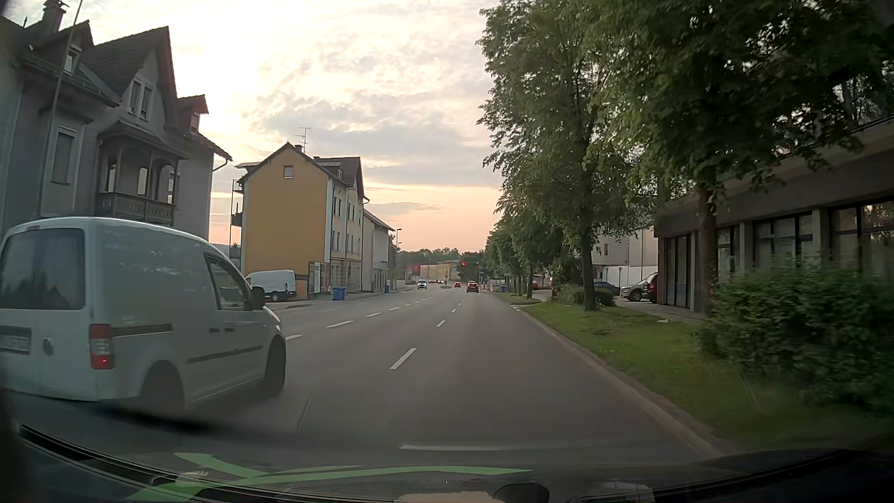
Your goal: Follow the waypoints while adhering to traffic rules and regulations
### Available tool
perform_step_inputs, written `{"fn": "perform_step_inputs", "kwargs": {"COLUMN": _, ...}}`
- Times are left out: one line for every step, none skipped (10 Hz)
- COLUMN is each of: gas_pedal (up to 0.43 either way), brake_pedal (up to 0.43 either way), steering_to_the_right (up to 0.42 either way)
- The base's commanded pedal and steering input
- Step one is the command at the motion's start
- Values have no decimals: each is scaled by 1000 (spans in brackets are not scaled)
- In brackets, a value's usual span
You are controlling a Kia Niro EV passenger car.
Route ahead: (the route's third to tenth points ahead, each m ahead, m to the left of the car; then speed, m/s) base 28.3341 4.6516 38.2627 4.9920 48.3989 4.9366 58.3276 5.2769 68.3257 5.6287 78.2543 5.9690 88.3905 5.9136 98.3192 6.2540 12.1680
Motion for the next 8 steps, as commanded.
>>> {"fn": "perform_step_inputs", "kwargs": {"gas_pedal": 0, "brake_pedal": 0, "steering_to_the_right": 0}}
{"fn": "perform_step_inputs", "kwargs": {"gas_pedal": 0, "brake_pedal": 0, "steering_to_the_right": 0}}
{"fn": "perform_step_inputs", "kwargs": {"gas_pedal": 0, "brake_pedal": 0, "steering_to_the_right": 1}}
{"fn": "perform_step_inputs", "kwargs": {"gas_pedal": 0, "brake_pedal": 0, "steering_to_the_right": 2}}
{"fn": "perform_step_inputs", "kwargs": {"gas_pedal": 0, "brake_pedal": 0, "steering_to_the_right": 3}}
{"fn": "perform_step_inputs", "kwargs": {"gas_pedal": 0, "brake_pedal": 0, "steering_to_the_right": 2}}
{"fn": "perform_step_inputs", "kwargs": {"gas_pedal": 0, "brake_pedal": 0, "steering_to_the_right": 2}}
{"fn": "perform_step_inputs", "kwargs": {"gas_pedal": 0, "brake_pedal": 0, "steering_to_the_right": 2}}
